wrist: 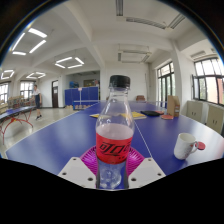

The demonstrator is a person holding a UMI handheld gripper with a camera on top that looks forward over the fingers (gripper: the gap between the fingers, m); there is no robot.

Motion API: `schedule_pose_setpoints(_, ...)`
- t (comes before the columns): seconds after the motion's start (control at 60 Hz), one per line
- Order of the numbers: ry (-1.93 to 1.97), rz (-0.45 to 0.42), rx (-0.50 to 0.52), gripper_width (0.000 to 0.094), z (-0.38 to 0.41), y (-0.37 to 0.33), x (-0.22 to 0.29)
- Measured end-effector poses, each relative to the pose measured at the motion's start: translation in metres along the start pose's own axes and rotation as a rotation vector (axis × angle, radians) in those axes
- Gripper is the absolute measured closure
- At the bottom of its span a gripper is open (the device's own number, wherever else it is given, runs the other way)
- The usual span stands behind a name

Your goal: Pour water

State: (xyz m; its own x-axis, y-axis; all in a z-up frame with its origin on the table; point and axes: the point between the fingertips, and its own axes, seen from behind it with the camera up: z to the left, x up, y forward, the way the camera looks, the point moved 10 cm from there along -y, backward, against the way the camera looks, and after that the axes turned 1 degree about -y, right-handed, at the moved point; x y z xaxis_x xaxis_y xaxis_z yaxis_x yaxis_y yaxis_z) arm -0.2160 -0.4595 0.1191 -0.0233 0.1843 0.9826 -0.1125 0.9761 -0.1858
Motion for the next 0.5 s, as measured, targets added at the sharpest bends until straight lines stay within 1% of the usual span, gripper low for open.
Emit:
schedule_pose_setpoints(0.067,0.082,-0.033,0.049,0.0621,-0.003,-0.009,0.022)
schedule_pose_setpoints(0.117,0.175,-0.065,0.096,0.062,0.005,-0.011,0.05)
schedule_pose_setpoints(0.133,0.218,-0.081,0.121,0.0622,-0.007,-0.011,0.053)
schedule_pose_setpoints(0.25,0.584,-0.166,0.302,0.0621,-0.037,-0.025,0.118)
schedule_pose_setpoints(0.267,0.642,-0.175,0.323,0.0621,-0.022,-0.029,0.136)
schedule_pose_setpoints(0.283,0.705,-0.192,0.362,0.0621,-0.035,-0.022,0.135)
schedule_pose_setpoints(0.35,0.963,-0.234,0.492,0.062,-0.063,-0.022,0.158)
schedule_pose_setpoints(0.383,1.09,-0.252,0.554,0.062,-0.077,-0.02,0.164)
schedule_pose_setpoints(0.4,1.155,-0.258,0.579,0.062,-0.072,-0.026,0.174)
schedule_pose_setpoints(0.433,1.289,-0.27,0.646,0.0619,-0.09,-0.022,0.177)
schedule_pose_setpoints(0.5,1.56,-0.305,0.71,0.0619,-0.126,-0.017,0.172)
